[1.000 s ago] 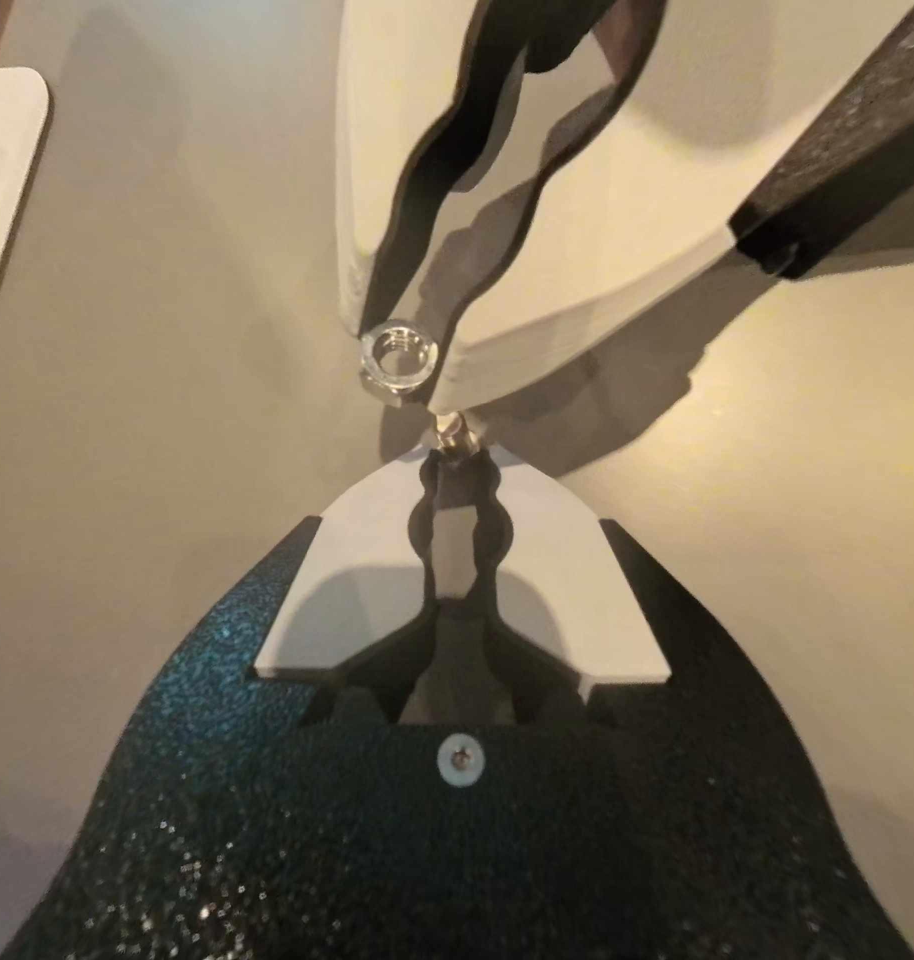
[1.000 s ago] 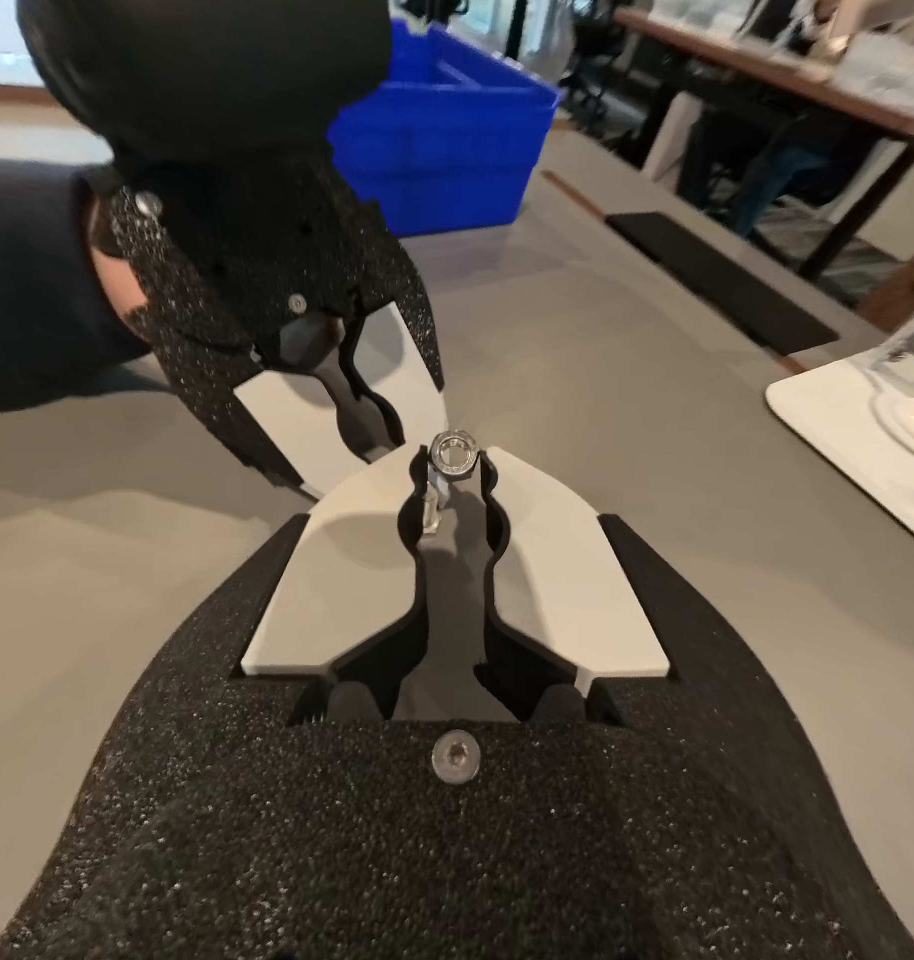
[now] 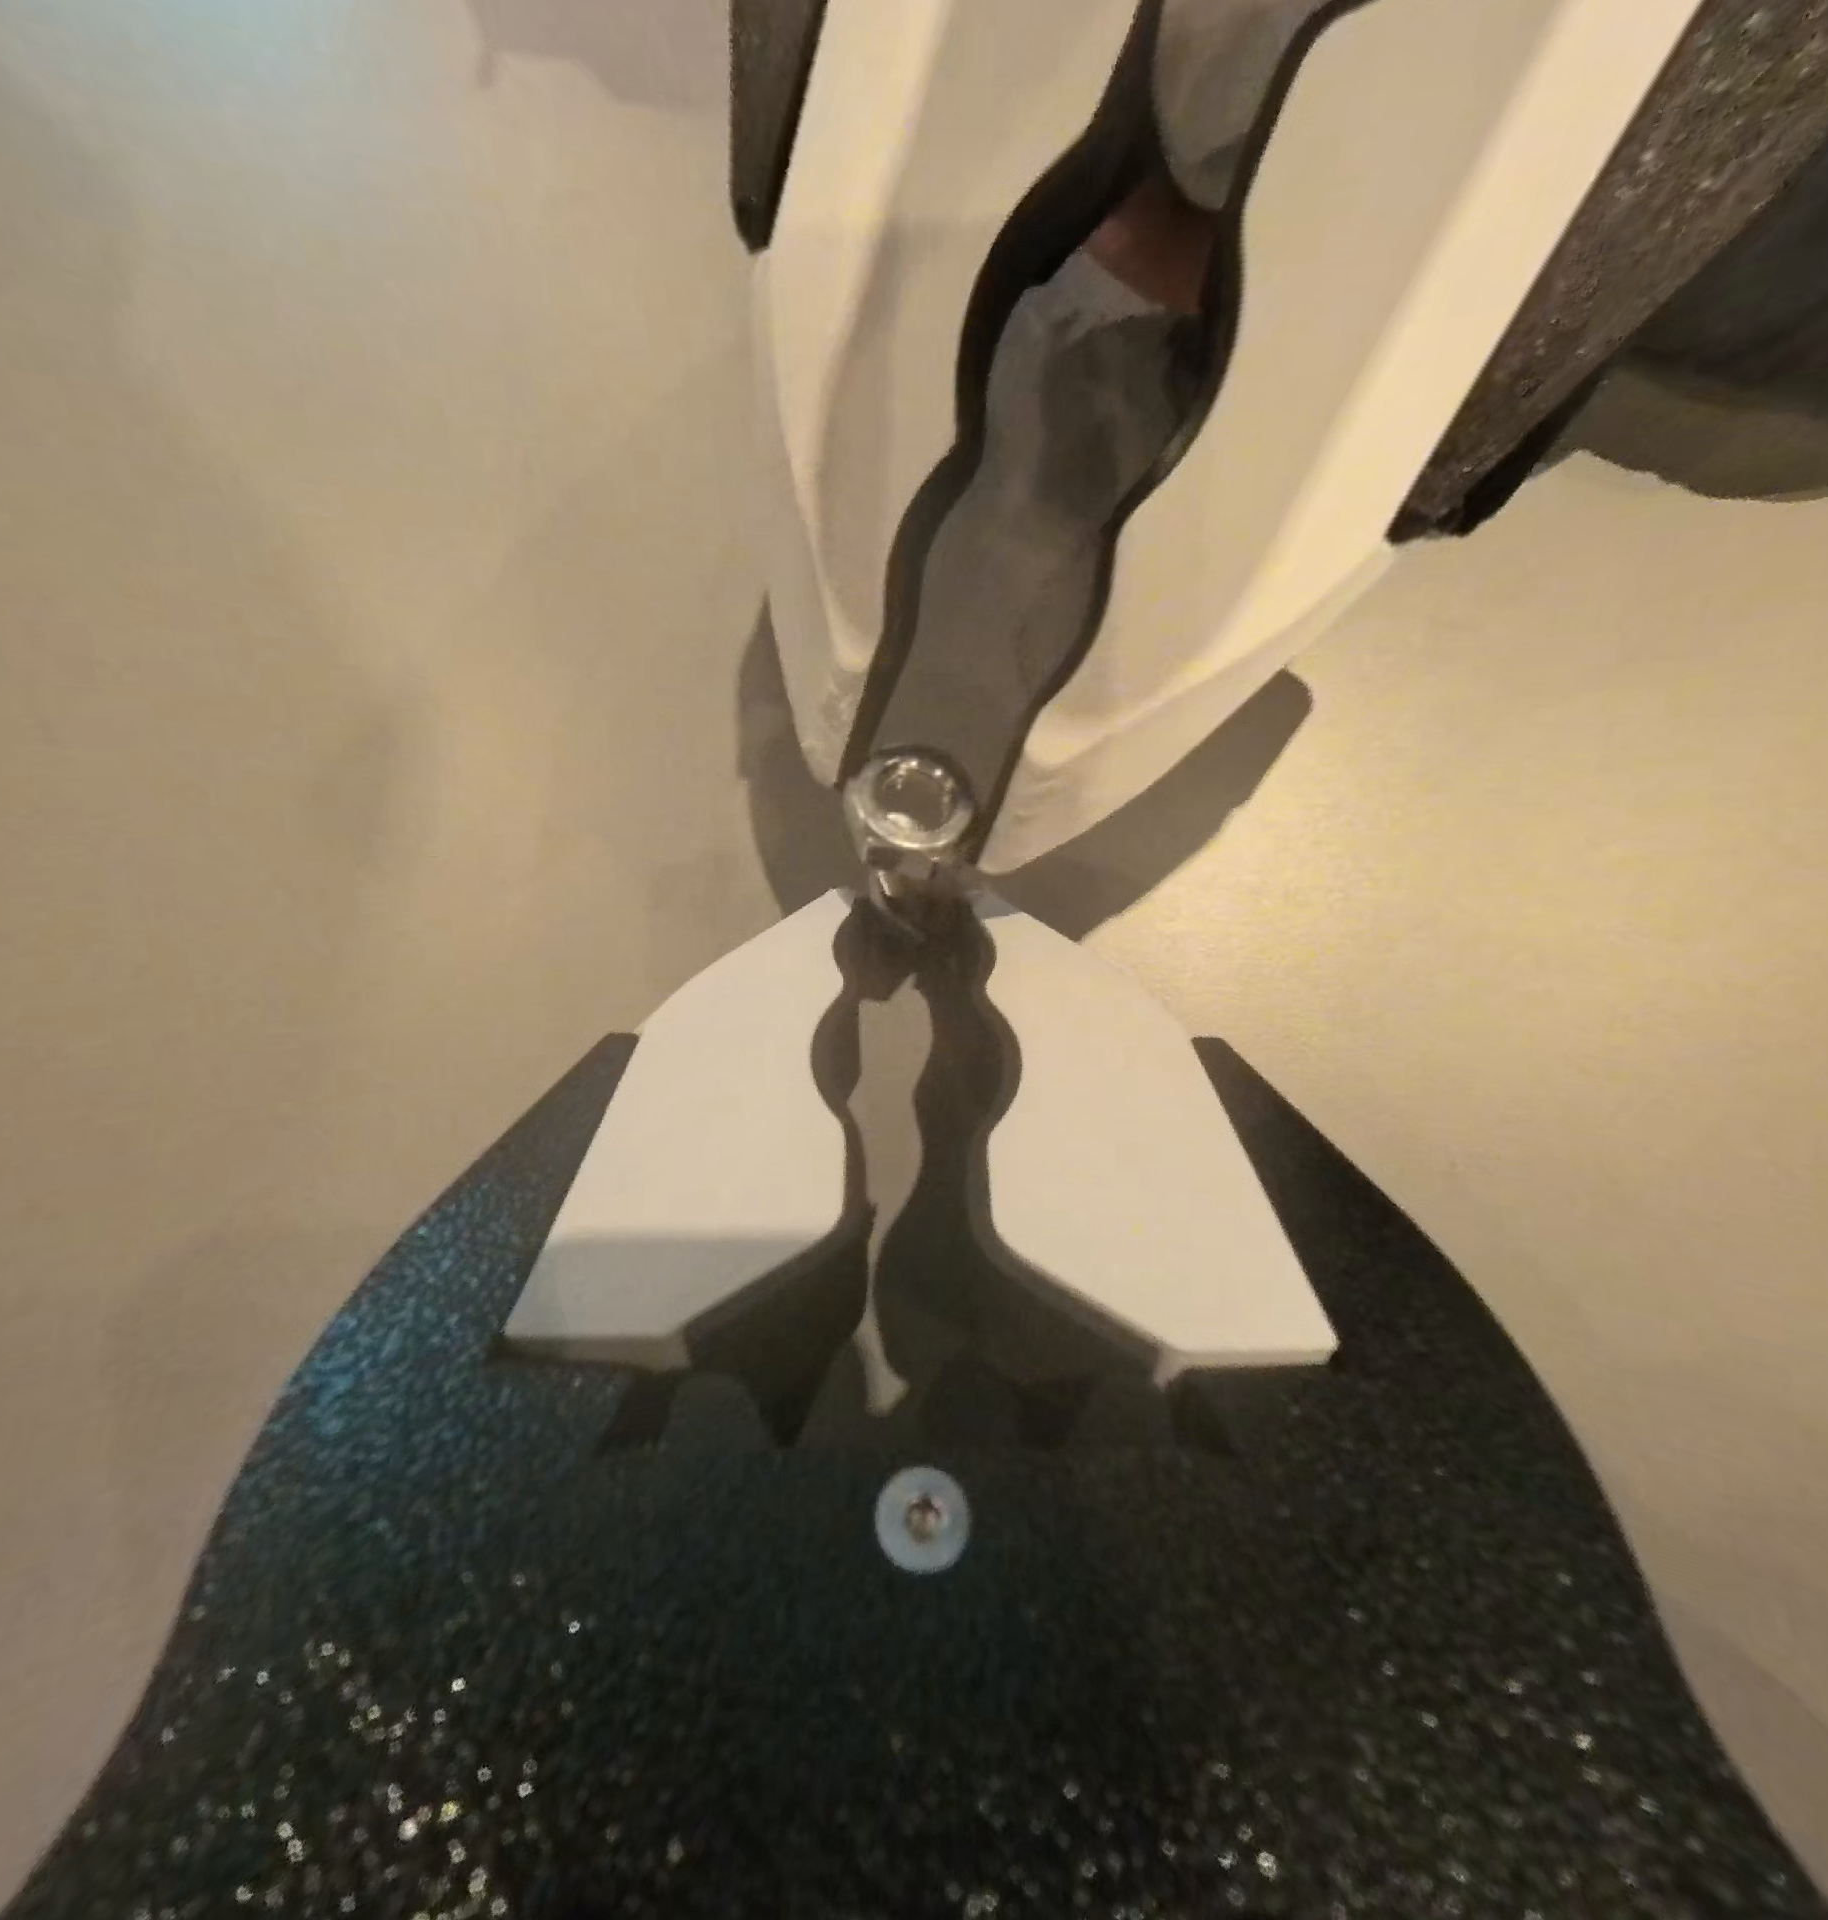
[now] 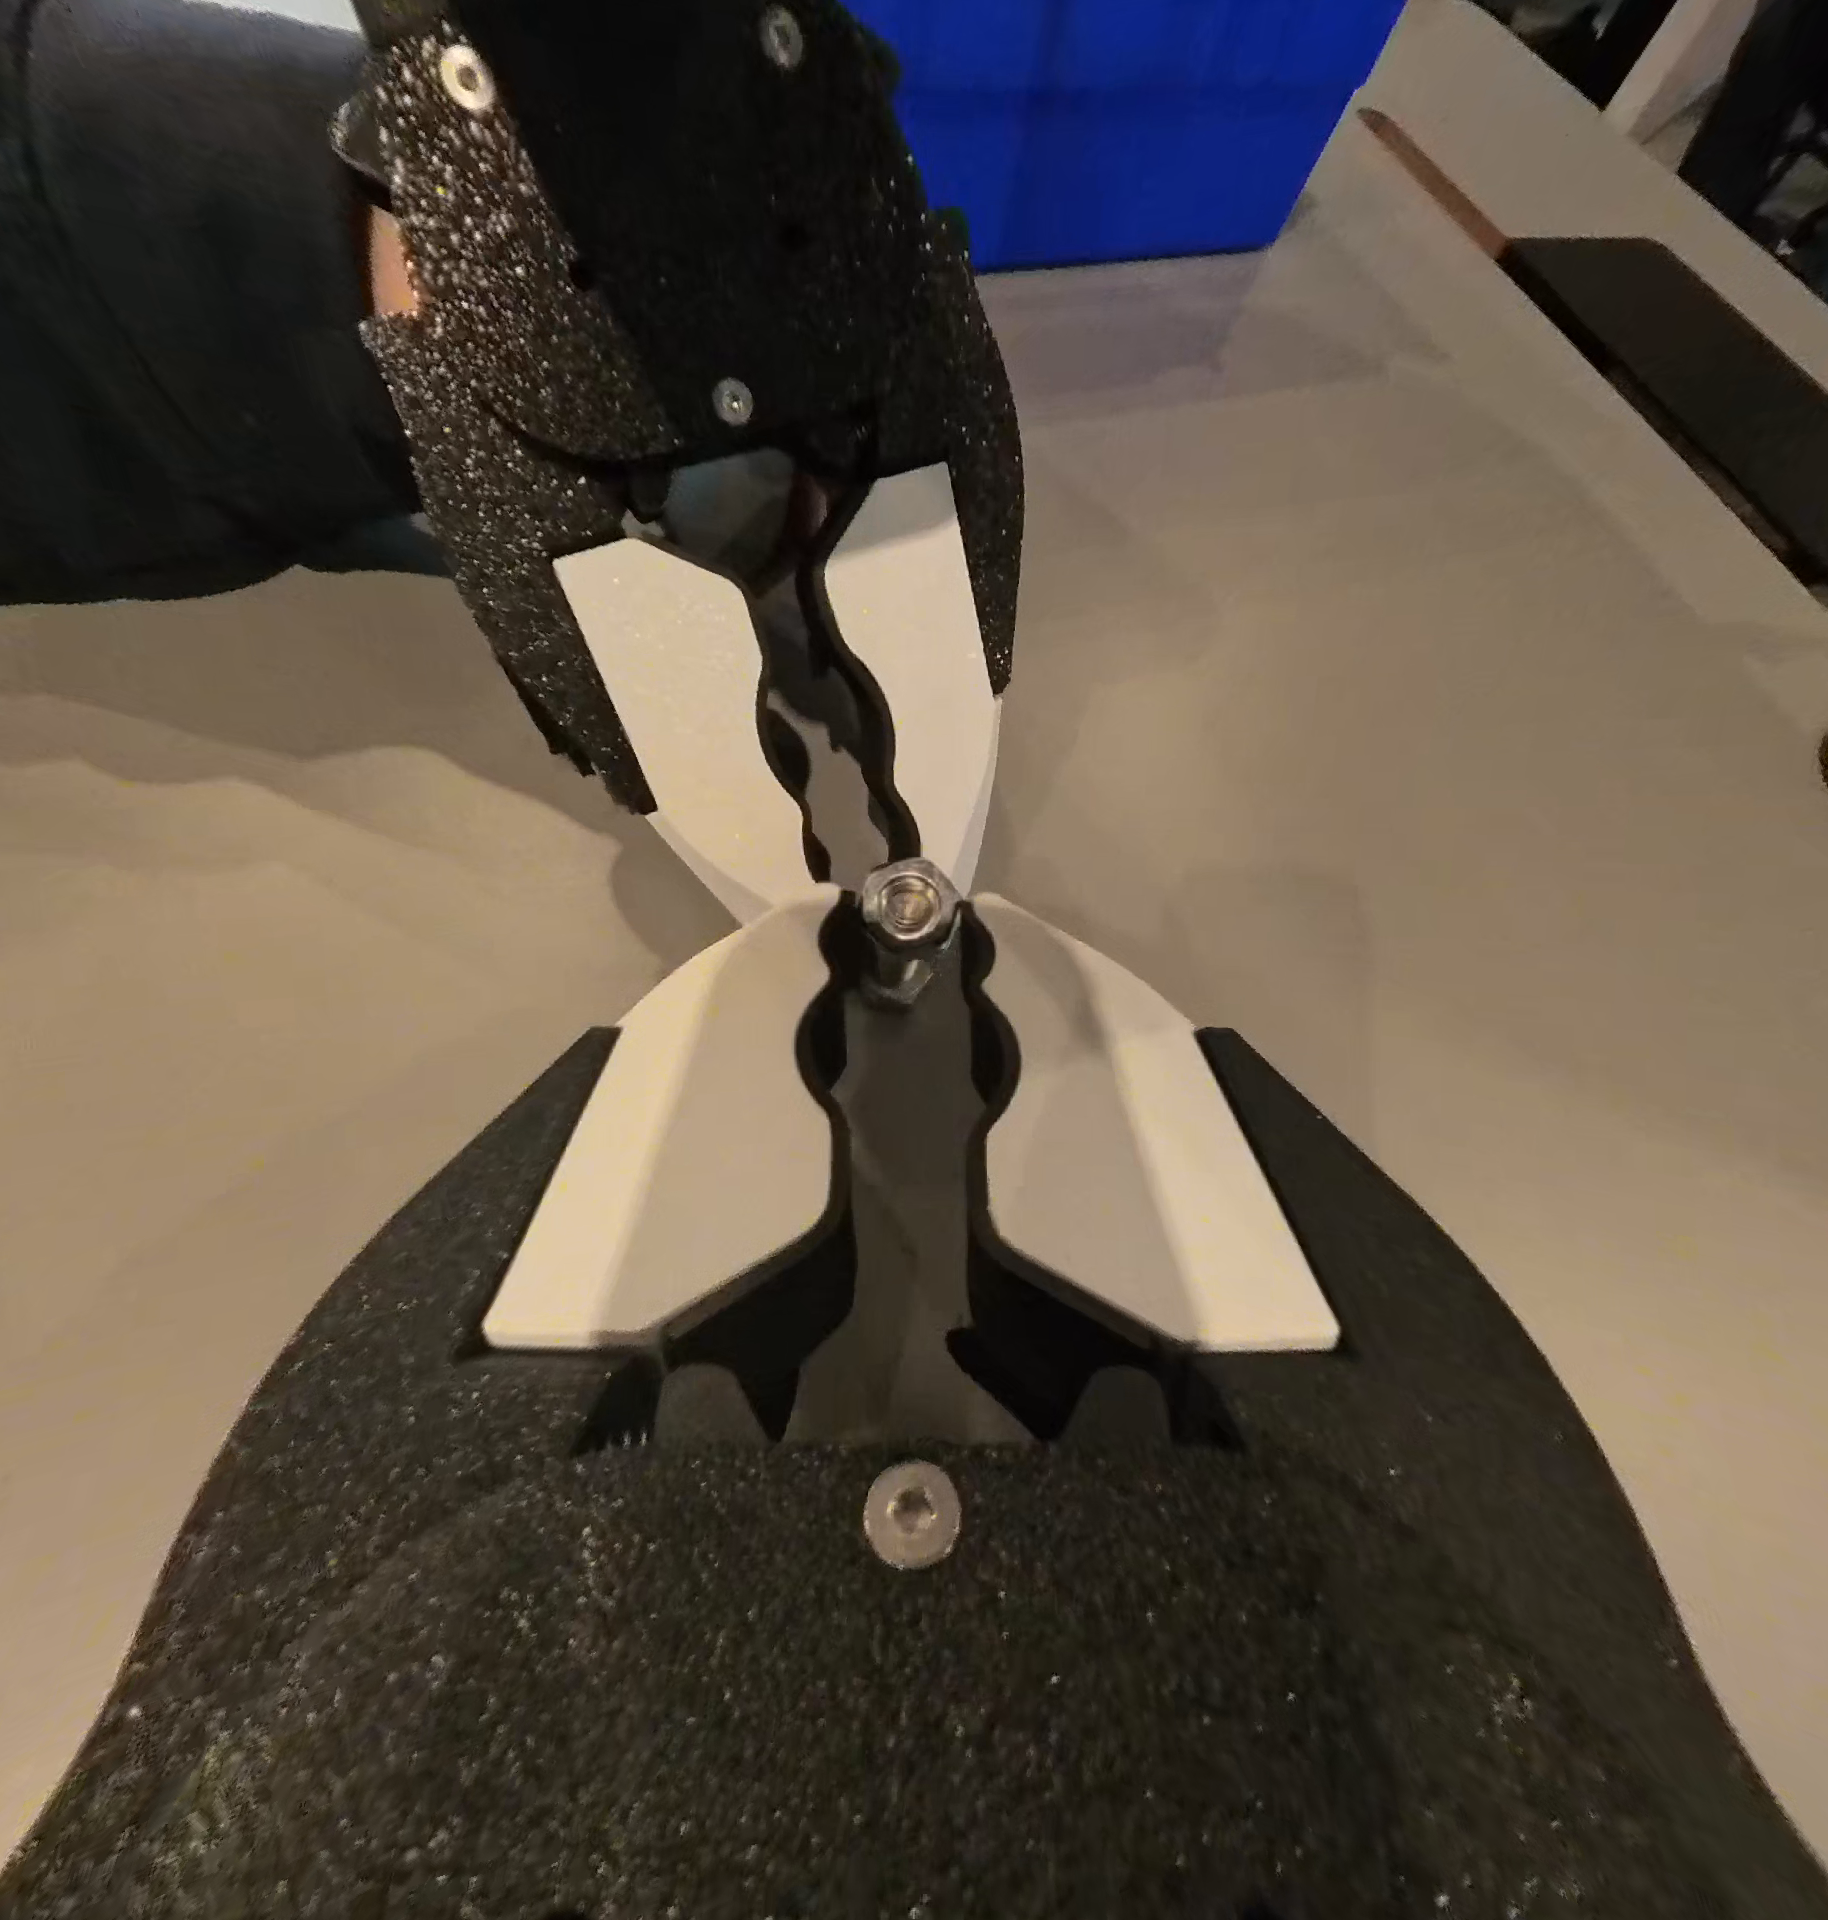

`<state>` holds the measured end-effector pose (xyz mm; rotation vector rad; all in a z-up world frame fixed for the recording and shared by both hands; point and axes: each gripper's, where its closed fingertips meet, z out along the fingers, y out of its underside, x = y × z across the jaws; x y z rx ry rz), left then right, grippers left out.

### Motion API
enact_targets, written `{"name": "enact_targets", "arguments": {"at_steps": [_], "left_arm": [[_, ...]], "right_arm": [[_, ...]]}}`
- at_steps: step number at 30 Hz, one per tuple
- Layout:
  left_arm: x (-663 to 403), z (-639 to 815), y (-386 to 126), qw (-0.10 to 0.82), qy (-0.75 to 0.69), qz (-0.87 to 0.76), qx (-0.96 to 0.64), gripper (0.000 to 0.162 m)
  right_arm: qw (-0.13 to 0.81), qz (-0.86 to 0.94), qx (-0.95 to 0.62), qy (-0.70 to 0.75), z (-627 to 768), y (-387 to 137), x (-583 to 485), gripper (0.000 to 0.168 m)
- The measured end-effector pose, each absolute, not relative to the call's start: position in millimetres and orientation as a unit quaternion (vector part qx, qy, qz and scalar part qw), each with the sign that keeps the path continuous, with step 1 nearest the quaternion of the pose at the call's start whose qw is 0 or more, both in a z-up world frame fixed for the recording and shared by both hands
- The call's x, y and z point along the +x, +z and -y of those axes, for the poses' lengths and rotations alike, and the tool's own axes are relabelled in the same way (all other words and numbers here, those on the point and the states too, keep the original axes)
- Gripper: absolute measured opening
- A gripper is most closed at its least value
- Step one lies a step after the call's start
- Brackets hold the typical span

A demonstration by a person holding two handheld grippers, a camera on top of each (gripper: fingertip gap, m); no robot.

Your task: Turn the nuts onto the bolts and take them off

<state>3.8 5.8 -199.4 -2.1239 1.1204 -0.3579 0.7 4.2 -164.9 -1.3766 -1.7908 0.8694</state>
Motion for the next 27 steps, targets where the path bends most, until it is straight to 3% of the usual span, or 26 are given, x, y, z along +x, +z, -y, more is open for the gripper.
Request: {"name": "enact_targets", "arguments": {"at_steps": [1, 27], "left_arm": [[3.9, -5.7, -199.4, 0.349, -0.137, -0.433, -0.82, 0.015], [4.3, -5.6, -199.2, 0.35, -0.13, -0.435, -0.819, 0.015]], "right_arm": [[0.354, 0.69, -0.534, 0.337, -4.8, -164.5, 0.2, 0.019], [0.351, 0.702, -0.538, 0.309, -3.0, -167.2, -4.2, 0.019]]}}
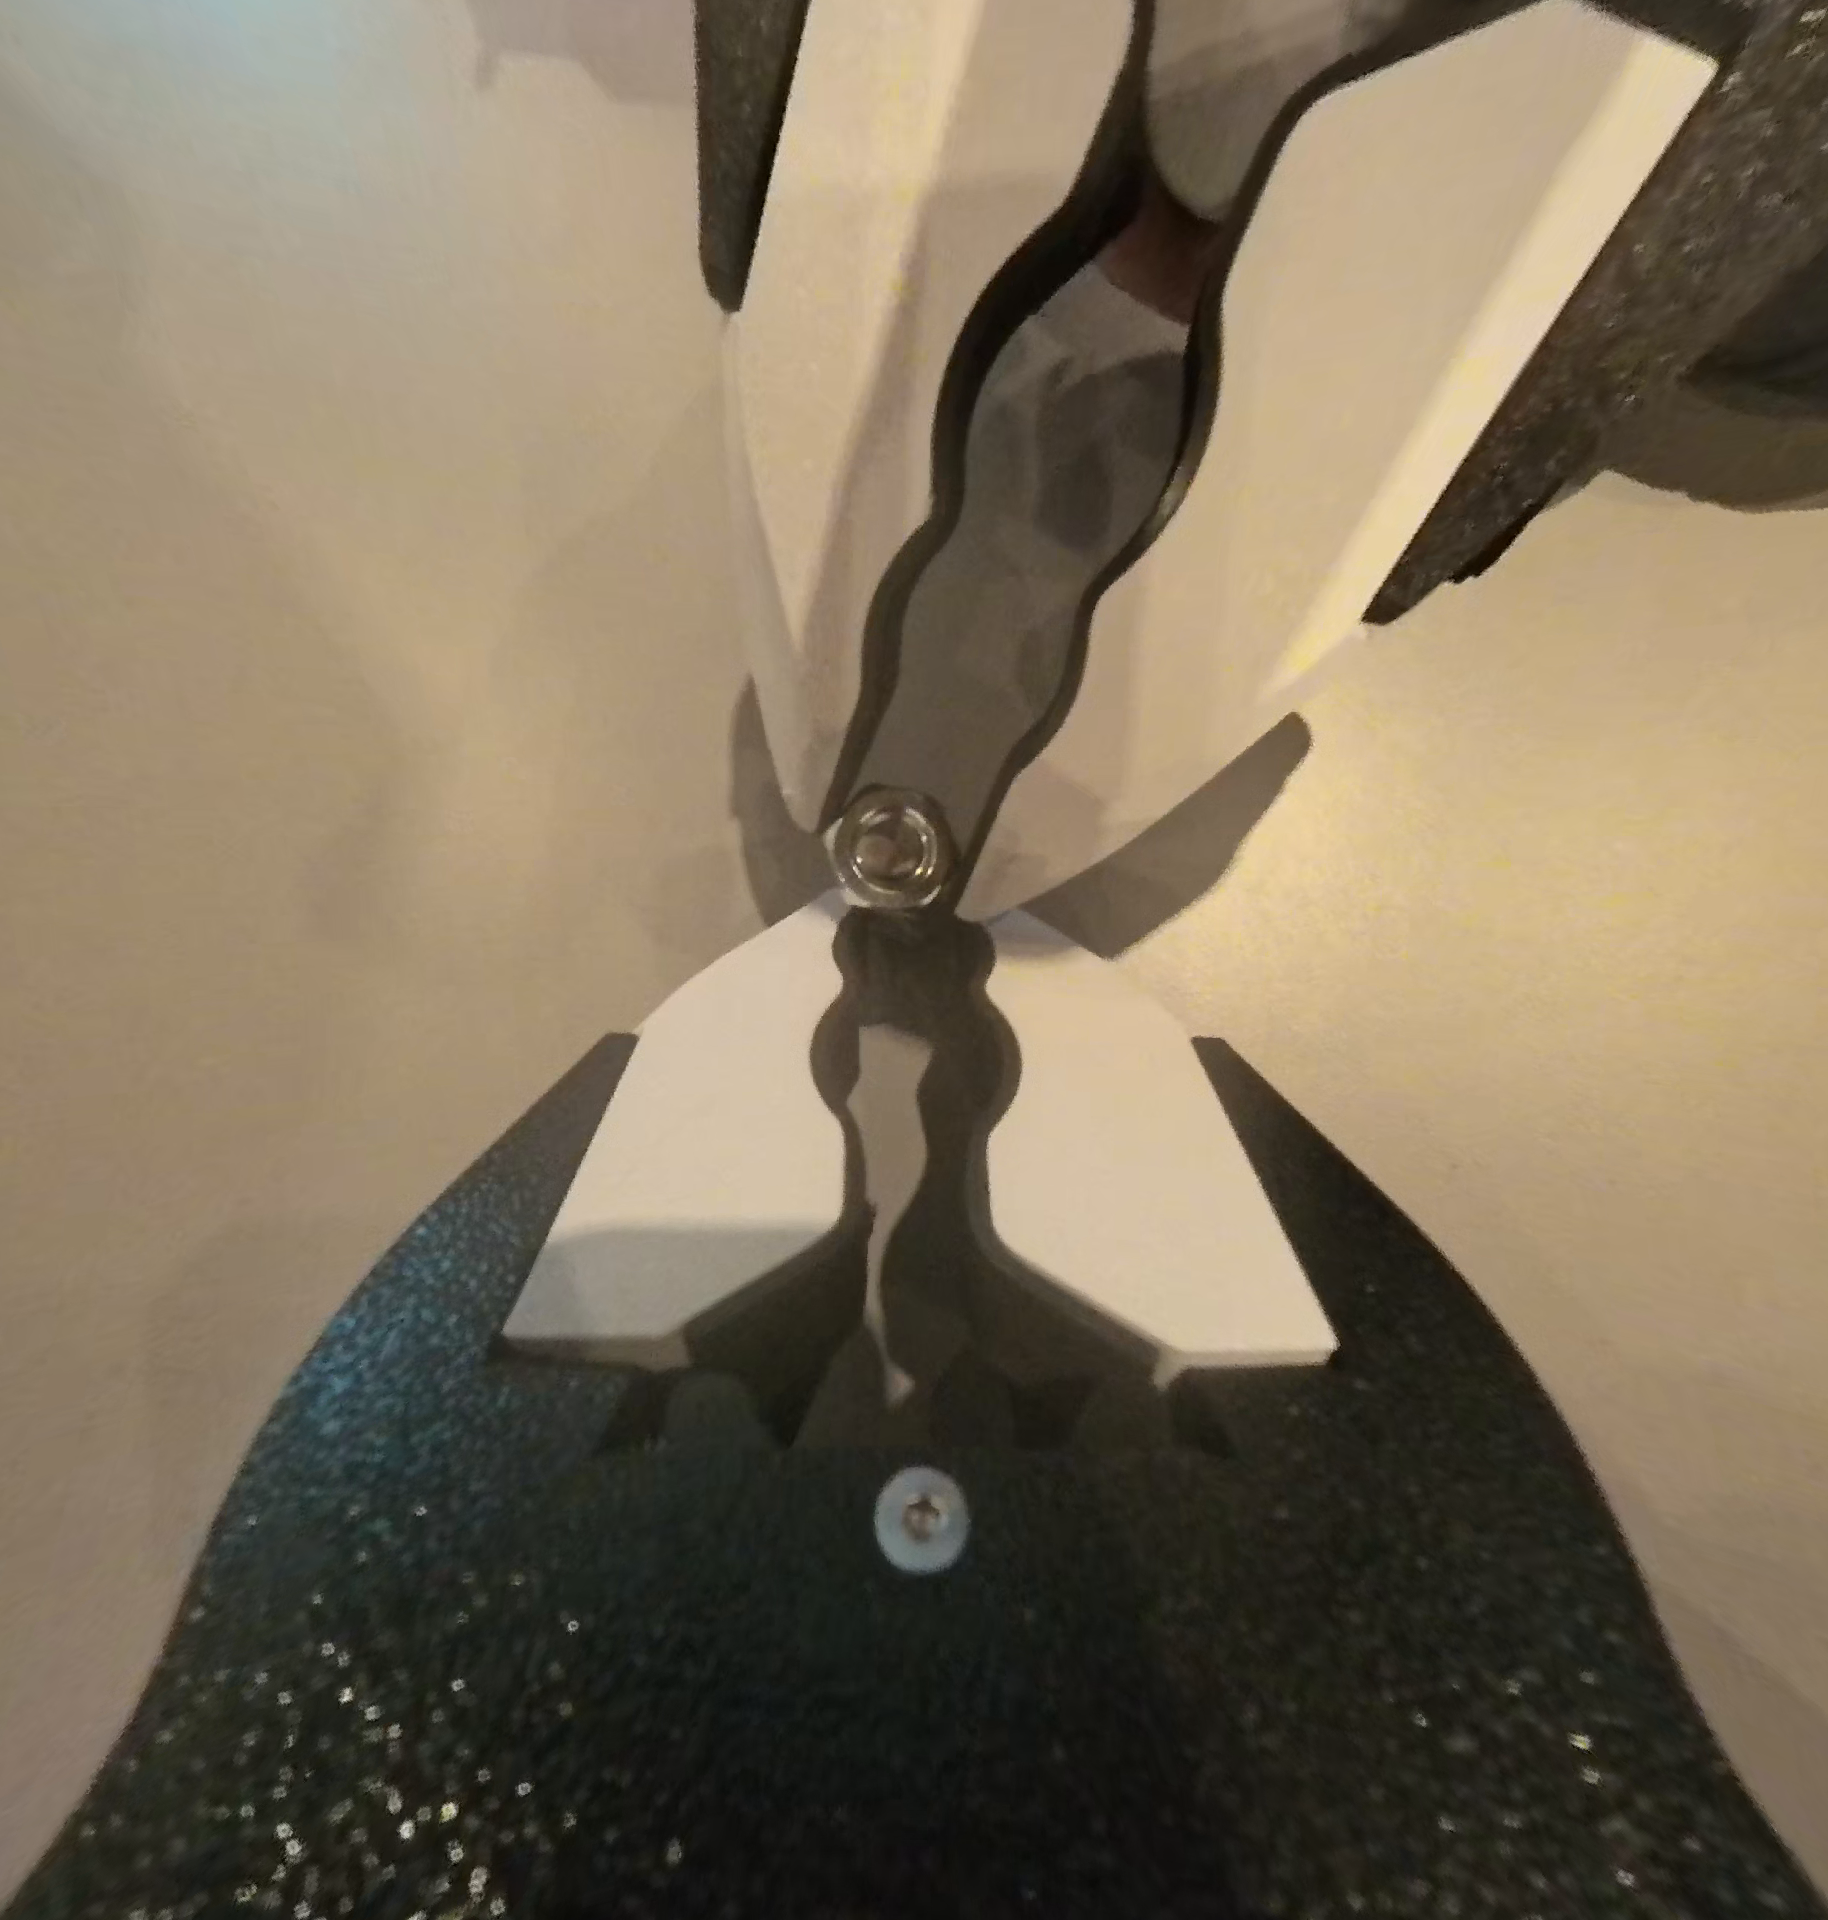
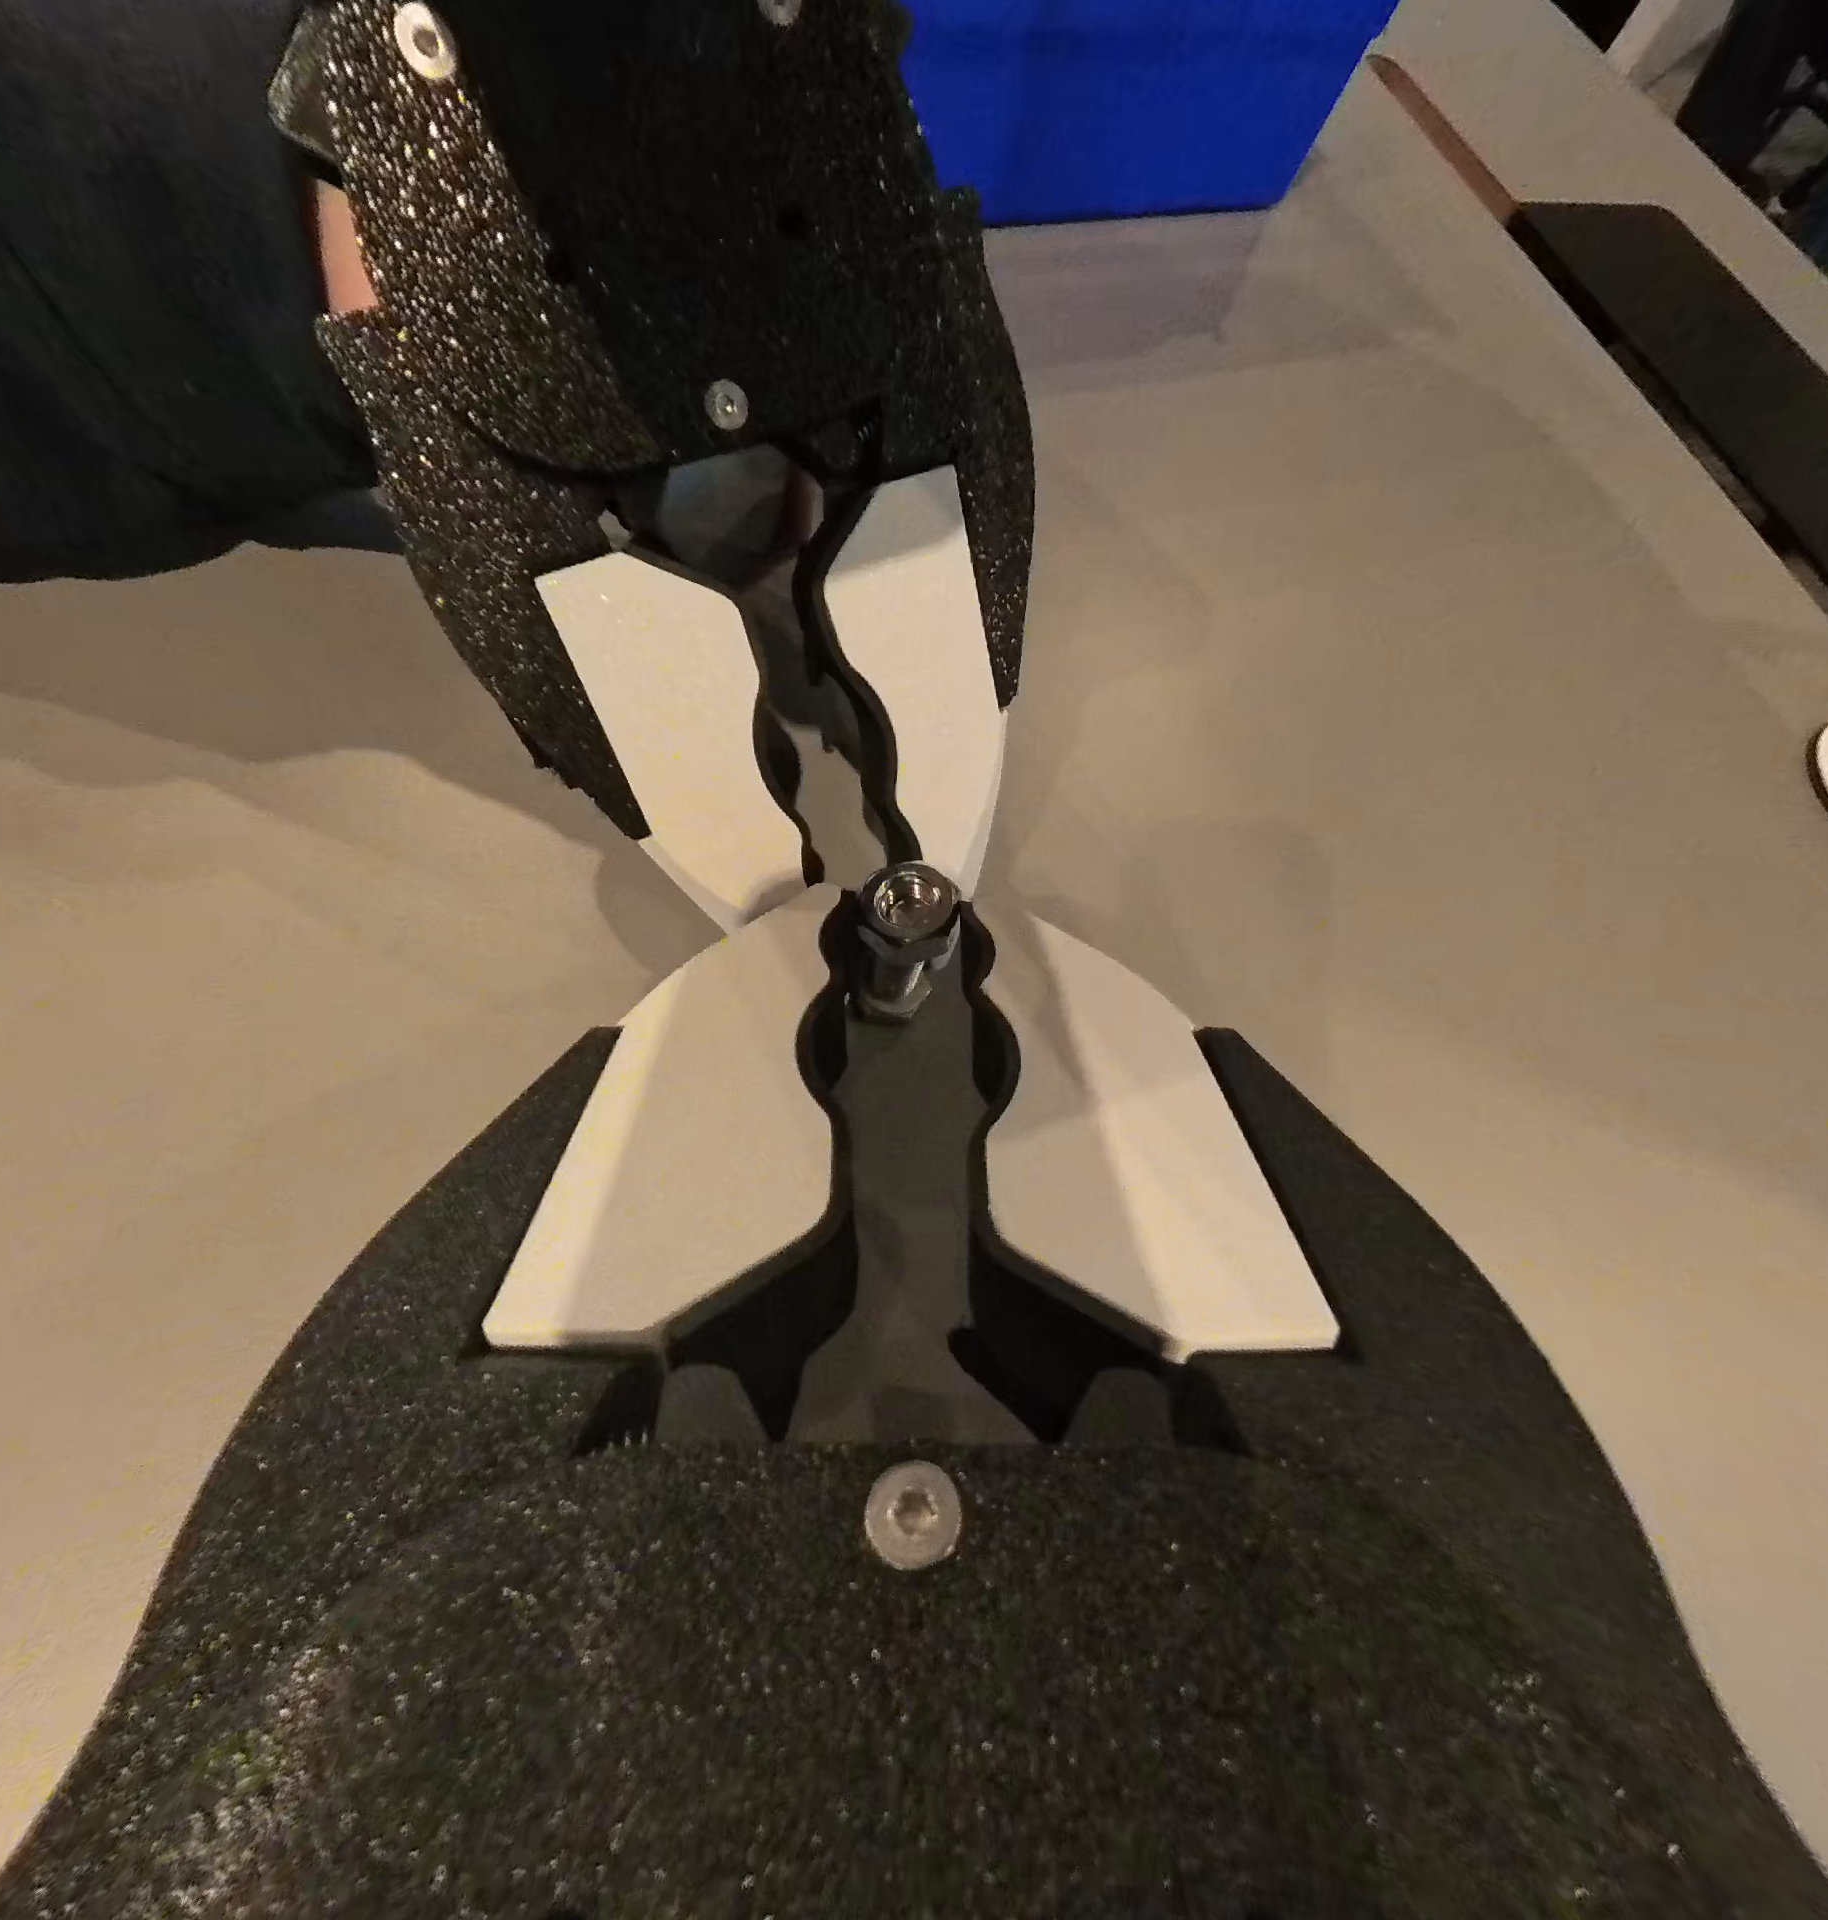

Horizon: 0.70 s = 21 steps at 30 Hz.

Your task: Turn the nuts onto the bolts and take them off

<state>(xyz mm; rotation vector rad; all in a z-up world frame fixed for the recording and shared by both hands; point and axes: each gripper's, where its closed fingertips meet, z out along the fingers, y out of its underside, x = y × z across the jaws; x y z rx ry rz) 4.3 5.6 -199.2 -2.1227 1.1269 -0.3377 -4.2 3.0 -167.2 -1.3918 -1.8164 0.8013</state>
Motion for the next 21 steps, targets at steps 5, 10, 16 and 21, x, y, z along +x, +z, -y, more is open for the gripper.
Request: {"name": "enact_targets", "arguments": {"at_steps": [5, 10, 16, 21], "left_arm": [[4, -6, -199, 0.35, -0.131, -0.434, -0.82, 0.015], [4, -5, -199, 0.349, -0.134, -0.431, -0.821, 0.015], [4, -5, -199, 0.349, -0.135, -0.43, -0.822, 0.015], [4, -5, -199, 0.349, -0.137, -0.428, -0.822, 0.015]], "right_arm": [[0.349, 0.699, -0.539, 0.314, -3, -168, -4, 0.019], [0.334, 0.698, -0.548, 0.318, -4, -173, -3, 0.02], [0.338, 0.693, -0.544, 0.333, -3, -168, -2, 0.022], [0.35, 0.669, -0.539, 0.374, -5, -154, 0, 0.021]]}}
